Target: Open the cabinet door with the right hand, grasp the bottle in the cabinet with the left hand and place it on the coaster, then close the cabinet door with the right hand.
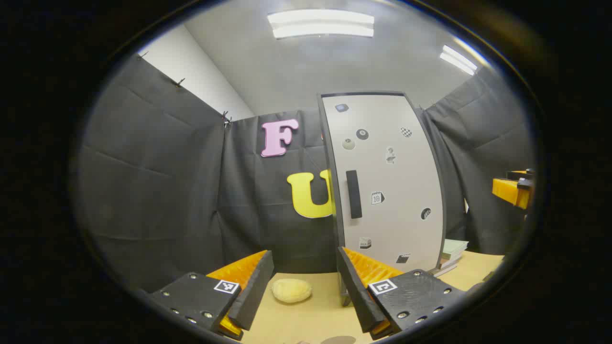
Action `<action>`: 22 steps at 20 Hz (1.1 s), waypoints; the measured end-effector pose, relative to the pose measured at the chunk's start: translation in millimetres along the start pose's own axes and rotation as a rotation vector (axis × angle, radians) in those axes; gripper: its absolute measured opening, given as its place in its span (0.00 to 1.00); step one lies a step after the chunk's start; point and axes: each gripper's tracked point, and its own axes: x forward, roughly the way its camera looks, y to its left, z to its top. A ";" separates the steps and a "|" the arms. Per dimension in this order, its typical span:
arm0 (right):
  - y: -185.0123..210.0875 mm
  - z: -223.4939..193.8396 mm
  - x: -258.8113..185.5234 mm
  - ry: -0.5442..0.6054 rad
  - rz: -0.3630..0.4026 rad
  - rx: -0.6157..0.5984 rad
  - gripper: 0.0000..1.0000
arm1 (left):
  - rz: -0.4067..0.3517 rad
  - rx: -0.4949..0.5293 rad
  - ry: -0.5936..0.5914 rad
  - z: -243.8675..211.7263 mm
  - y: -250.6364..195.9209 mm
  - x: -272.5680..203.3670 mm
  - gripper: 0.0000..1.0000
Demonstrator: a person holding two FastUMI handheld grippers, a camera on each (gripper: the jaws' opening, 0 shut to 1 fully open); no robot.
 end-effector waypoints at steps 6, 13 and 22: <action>-4.8 -4.2 5.2 0.009 0.015 -0.006 0.98 | 0.018 0.005 0.009 -3.2 -2.1 0.5 0.80; -10.4 -12.7 6.2 0.030 0.019 -0.007 0.98 | 0.031 0.011 0.005 -3.9 -7.1 -1.7 0.83; -6.6 -10.5 14.4 0.039 0.027 -0.016 0.97 | 0.043 0.020 -0.008 0.5 -6.2 -0.4 0.80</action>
